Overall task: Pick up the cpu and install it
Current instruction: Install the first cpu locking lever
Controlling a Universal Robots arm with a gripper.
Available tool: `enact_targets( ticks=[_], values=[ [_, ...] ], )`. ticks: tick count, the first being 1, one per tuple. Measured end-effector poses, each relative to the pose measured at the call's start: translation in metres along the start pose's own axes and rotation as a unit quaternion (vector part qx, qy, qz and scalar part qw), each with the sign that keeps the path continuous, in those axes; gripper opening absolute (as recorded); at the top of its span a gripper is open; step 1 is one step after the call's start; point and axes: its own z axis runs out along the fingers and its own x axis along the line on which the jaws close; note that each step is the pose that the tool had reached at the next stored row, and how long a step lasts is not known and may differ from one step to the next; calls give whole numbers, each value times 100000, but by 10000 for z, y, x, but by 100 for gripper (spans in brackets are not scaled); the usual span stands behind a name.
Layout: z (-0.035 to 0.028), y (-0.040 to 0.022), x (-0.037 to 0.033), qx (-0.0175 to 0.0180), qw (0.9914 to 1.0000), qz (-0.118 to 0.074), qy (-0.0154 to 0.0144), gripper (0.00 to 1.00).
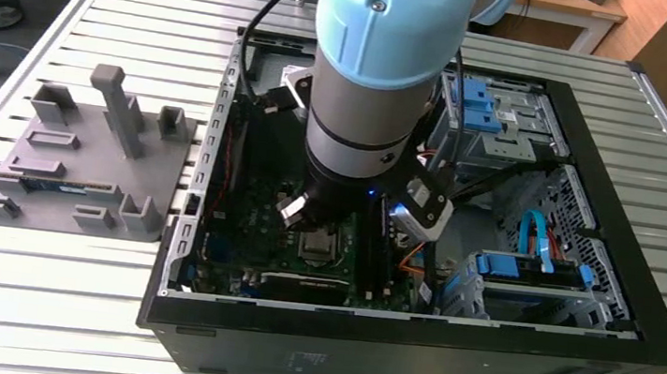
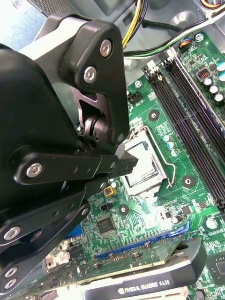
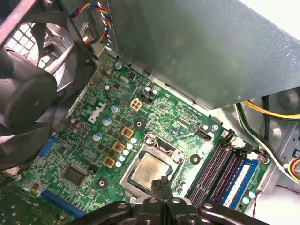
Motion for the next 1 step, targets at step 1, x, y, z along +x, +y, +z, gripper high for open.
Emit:
enact_targets(
  ticks=[1],
  values=[
    [0,0,0,0,100000,-2,1,11]
  ],
)
